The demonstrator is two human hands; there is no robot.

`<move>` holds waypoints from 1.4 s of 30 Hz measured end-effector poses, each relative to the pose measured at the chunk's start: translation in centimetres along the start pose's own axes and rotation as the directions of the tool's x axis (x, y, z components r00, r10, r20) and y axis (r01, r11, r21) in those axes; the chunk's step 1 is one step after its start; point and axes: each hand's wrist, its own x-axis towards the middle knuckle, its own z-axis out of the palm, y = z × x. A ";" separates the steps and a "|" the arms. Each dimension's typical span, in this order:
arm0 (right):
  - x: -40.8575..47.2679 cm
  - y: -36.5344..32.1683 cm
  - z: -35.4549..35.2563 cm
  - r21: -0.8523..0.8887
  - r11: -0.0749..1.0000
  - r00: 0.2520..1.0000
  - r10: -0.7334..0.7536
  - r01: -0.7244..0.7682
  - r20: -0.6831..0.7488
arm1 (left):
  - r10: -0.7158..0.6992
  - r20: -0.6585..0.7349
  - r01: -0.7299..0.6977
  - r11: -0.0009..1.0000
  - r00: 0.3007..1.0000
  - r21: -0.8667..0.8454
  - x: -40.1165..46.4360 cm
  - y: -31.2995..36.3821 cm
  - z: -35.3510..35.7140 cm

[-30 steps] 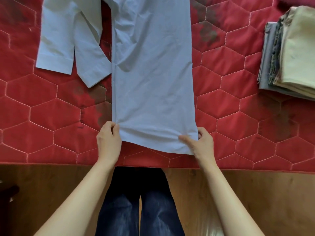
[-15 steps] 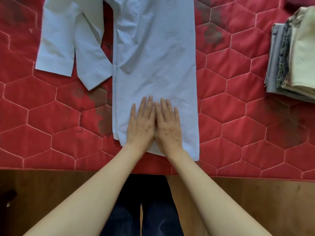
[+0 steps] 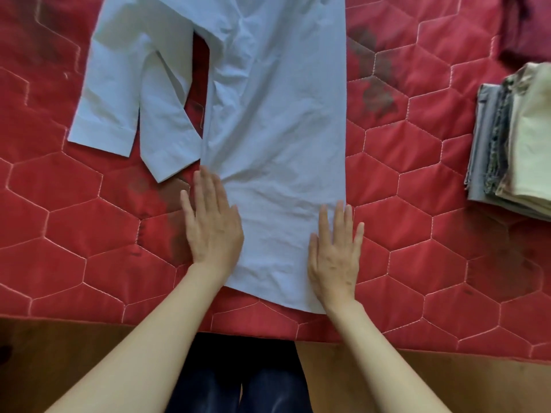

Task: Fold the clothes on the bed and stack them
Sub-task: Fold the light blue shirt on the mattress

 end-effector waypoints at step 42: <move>24.6 -7.1 0.6 0.031 0.998 0.992 -0.051 0.055 -0.112 | 0.300 0.075 -0.297 0.954 0.951 -0.049 17.8 -11.0 -2.4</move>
